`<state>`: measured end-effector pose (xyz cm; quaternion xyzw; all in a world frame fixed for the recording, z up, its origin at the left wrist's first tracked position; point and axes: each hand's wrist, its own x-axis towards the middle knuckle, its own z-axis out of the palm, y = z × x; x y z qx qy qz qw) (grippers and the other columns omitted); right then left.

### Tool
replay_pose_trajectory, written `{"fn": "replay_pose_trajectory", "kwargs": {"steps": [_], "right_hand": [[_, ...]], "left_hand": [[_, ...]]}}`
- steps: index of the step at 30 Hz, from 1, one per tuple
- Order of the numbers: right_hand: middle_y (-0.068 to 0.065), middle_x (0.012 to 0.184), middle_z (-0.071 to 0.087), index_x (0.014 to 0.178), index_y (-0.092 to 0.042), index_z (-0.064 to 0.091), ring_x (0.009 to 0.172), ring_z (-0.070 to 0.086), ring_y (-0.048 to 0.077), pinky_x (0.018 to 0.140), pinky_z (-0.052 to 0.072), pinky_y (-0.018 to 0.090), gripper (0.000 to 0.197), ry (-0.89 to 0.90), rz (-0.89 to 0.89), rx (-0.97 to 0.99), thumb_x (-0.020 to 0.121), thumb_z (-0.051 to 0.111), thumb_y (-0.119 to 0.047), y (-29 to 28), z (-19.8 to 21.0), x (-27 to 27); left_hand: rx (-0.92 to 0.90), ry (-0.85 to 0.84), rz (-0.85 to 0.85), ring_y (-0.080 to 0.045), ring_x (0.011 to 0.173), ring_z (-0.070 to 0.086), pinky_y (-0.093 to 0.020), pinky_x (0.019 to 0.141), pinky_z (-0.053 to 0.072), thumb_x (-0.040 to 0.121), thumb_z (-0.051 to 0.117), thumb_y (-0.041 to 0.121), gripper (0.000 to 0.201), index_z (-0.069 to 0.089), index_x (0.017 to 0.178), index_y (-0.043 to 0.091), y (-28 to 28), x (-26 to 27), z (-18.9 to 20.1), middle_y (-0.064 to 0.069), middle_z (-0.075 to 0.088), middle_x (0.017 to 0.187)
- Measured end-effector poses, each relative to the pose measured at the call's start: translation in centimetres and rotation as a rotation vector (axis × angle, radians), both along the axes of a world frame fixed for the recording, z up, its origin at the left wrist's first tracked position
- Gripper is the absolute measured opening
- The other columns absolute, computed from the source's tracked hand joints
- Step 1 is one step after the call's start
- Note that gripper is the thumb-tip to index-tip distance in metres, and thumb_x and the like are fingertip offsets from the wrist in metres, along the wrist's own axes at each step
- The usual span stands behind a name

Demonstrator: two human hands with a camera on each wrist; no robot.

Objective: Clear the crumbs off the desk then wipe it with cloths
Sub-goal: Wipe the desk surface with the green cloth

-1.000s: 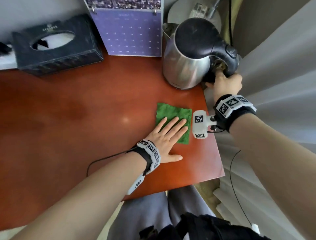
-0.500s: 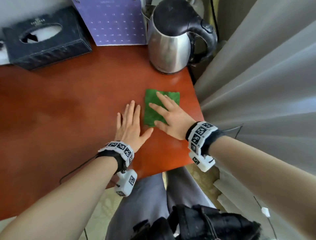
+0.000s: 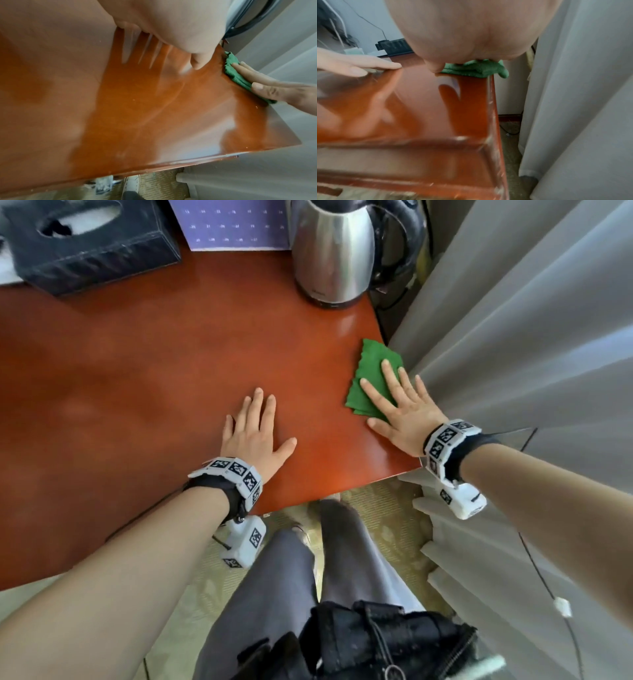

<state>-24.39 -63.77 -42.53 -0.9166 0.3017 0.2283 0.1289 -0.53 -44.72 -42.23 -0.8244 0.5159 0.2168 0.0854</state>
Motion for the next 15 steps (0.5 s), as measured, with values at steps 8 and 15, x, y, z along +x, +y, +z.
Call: {"fn": "replay_pose_trajectory", "kwargs": {"steps": [8,15], "right_hand": [[0.011,0.162,-0.020,0.154,-0.036,-0.014,0.149,-0.012,0.039,0.120,0.003,0.056,0.071,-0.080,-0.151,-0.073,0.095,0.010,-0.067,10.1,-0.9,-4.2],[0.016,0.163,-0.013,0.156,-0.032,-0.006,0.148,-0.008,0.044,0.118,0.006,0.061,0.081,-0.143,-0.186,-0.101,0.090,0.012,-0.075,17.3,-1.8,-0.6]], "left_hand": [[-0.006,-0.037,-0.116,-0.025,0.151,0.006,-0.049,0.121,0.016,0.093,0.033,0.066,0.083,0.000,0.158,0.026,2.8,0.0,0.3,0.002,-0.005,0.166],[-0.023,-0.066,-0.180,-0.027,0.151,0.007,-0.051,0.120,0.016,0.092,0.035,0.067,0.084,-0.001,0.158,0.028,9.3,-2.1,-0.2,0.001,-0.004,0.165]]}}
